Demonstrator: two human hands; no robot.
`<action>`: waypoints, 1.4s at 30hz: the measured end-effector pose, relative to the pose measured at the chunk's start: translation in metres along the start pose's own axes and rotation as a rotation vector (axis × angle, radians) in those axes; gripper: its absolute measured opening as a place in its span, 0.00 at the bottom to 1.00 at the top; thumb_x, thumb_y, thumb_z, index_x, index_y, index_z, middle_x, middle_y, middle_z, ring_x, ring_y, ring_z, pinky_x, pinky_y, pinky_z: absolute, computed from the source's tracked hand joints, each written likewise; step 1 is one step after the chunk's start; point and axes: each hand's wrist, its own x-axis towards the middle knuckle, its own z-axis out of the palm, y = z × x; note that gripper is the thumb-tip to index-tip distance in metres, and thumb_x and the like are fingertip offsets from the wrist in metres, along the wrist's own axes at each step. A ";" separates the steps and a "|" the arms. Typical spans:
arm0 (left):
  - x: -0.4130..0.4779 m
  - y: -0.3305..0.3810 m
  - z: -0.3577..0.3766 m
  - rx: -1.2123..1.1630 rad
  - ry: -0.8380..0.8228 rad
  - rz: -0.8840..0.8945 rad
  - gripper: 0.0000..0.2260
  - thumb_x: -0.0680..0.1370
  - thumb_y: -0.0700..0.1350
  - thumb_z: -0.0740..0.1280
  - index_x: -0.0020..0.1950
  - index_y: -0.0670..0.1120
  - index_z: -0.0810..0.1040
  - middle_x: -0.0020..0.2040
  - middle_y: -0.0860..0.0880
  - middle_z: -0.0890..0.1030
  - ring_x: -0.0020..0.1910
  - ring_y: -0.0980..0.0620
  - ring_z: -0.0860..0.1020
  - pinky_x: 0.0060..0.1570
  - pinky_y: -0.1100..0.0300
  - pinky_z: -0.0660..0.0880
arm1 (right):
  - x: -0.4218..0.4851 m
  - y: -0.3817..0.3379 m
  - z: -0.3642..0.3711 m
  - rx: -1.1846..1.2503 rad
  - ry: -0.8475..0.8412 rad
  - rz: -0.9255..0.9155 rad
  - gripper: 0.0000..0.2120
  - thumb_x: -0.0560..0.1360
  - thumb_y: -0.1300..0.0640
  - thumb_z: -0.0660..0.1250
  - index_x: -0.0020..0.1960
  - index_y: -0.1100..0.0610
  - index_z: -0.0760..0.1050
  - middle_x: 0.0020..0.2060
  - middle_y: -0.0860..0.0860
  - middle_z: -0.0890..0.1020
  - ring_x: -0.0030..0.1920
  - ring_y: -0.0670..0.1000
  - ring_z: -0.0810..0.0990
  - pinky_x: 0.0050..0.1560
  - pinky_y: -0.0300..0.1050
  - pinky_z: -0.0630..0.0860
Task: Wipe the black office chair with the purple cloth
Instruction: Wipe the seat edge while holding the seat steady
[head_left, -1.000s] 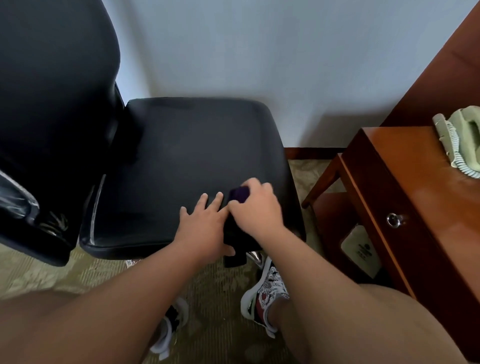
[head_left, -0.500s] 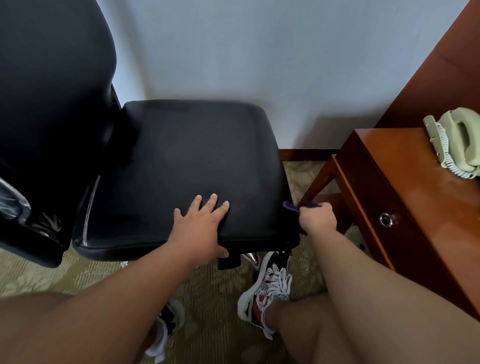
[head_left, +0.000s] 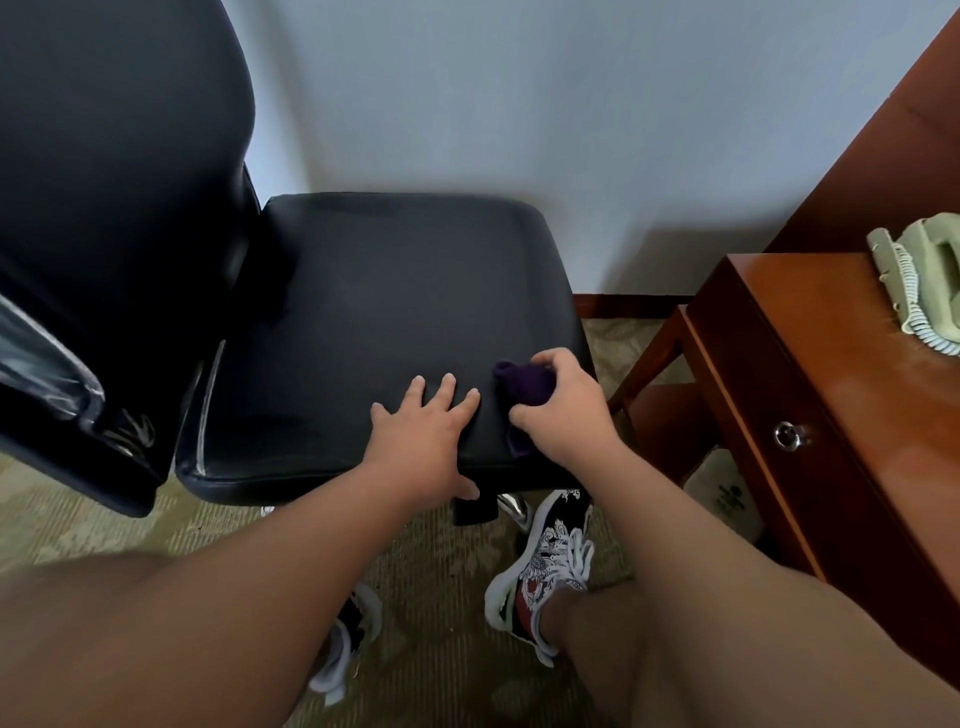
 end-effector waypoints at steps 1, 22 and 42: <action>0.000 0.000 -0.002 -0.008 -0.017 0.006 0.52 0.70 0.66 0.73 0.81 0.58 0.41 0.82 0.51 0.41 0.81 0.41 0.42 0.72 0.31 0.56 | -0.003 -0.001 -0.001 0.000 -0.024 -0.002 0.26 0.67 0.59 0.76 0.61 0.49 0.71 0.54 0.48 0.78 0.51 0.49 0.78 0.45 0.37 0.73; -0.045 -0.080 -0.002 -0.009 -0.057 -0.109 0.50 0.70 0.62 0.75 0.82 0.58 0.45 0.83 0.50 0.45 0.81 0.42 0.43 0.75 0.33 0.44 | -0.072 -0.012 0.030 -0.221 0.129 0.015 0.26 0.69 0.46 0.78 0.63 0.47 0.72 0.55 0.47 0.66 0.58 0.53 0.73 0.57 0.50 0.77; -0.026 -0.072 -0.005 0.087 -0.049 -0.091 0.41 0.73 0.60 0.72 0.81 0.55 0.54 0.81 0.45 0.56 0.79 0.41 0.55 0.74 0.32 0.48 | -0.065 -0.038 0.076 -0.486 -0.163 -0.332 0.20 0.75 0.43 0.66 0.67 0.41 0.71 0.51 0.47 0.70 0.47 0.53 0.78 0.48 0.50 0.78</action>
